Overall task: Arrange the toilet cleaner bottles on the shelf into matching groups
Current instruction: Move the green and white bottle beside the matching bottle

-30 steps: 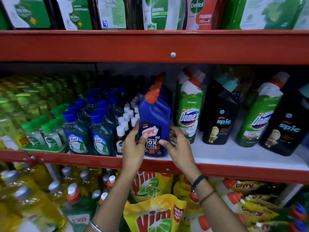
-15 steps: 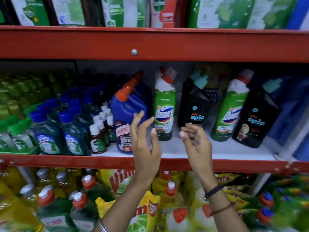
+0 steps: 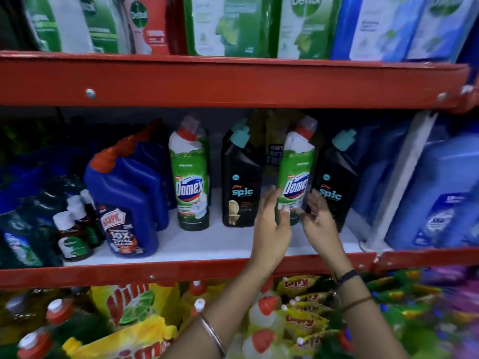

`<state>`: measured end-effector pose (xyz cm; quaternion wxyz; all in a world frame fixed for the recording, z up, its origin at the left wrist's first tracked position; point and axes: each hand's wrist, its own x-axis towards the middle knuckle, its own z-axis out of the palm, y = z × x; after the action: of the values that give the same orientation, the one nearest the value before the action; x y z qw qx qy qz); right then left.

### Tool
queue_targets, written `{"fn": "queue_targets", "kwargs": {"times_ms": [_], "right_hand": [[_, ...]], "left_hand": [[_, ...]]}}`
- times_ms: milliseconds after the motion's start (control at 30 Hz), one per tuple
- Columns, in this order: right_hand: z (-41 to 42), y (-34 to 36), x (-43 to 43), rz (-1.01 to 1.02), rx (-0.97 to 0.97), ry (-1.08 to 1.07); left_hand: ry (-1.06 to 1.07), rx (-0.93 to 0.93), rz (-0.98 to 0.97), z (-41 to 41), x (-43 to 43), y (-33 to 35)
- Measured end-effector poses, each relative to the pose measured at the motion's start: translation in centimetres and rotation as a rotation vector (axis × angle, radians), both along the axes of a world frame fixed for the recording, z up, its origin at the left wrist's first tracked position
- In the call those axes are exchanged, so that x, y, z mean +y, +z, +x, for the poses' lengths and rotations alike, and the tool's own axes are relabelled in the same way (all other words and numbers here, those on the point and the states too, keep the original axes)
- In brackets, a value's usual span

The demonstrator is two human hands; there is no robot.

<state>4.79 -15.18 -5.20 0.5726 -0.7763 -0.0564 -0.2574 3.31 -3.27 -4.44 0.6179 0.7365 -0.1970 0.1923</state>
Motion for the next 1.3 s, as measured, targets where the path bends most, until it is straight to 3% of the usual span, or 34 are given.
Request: {"fn": "queue_targets", "kwargs": {"times_ms": [233,500,667,1300], "right_hand": [[1.9,0.1,0.1,-0.064,0.079,0.017],[1.5,0.2,0.5,-0.113,-0.097,-0.172],[0.2,0.1,0.5,0.061,-0.064,-0.171],[-4.7,0.8,12.1,0.216,-0.107,-0.014]], "left_hand": [[0.012,0.147,-0.044,2.5,-2.2,0.3],[0.033,0.143,-0.054,2.4,-2.2,-0.1],[0.073,0.113,-0.016,1.5,-1.0,-0.6],[0.338,-0.058,0.039,-4.3,11.8,-0.4]]}}
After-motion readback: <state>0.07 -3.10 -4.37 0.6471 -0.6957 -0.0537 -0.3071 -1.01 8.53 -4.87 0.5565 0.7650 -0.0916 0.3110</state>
